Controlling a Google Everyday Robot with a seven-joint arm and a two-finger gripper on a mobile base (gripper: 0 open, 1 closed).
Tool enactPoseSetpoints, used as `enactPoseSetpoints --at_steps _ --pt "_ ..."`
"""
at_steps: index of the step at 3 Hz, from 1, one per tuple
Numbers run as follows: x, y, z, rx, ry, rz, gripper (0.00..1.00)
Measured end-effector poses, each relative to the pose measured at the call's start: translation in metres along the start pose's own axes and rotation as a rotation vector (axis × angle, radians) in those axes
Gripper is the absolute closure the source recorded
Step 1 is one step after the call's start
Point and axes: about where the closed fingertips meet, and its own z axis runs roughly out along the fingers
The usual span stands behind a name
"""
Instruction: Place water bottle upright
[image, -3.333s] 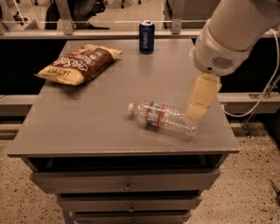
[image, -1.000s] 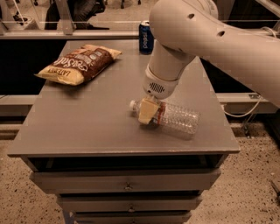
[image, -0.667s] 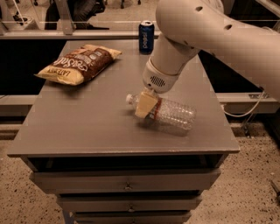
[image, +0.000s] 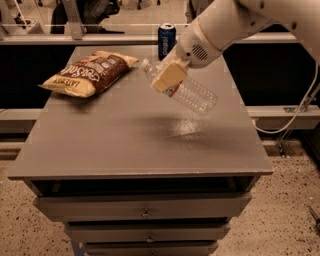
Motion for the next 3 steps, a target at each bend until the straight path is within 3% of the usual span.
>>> enactPoseSetpoints --at_steps 1,2,3 --pt "-0.02 -0.017 -0.037 0.01 -0.228 -0.045 1.0" --pt "-0.011 -0.028 -0.067 0.01 -0.438 -0.035 1.0" --pt "0.014 -0.039 -0.091 0.003 -0.624 0.014 1.0"
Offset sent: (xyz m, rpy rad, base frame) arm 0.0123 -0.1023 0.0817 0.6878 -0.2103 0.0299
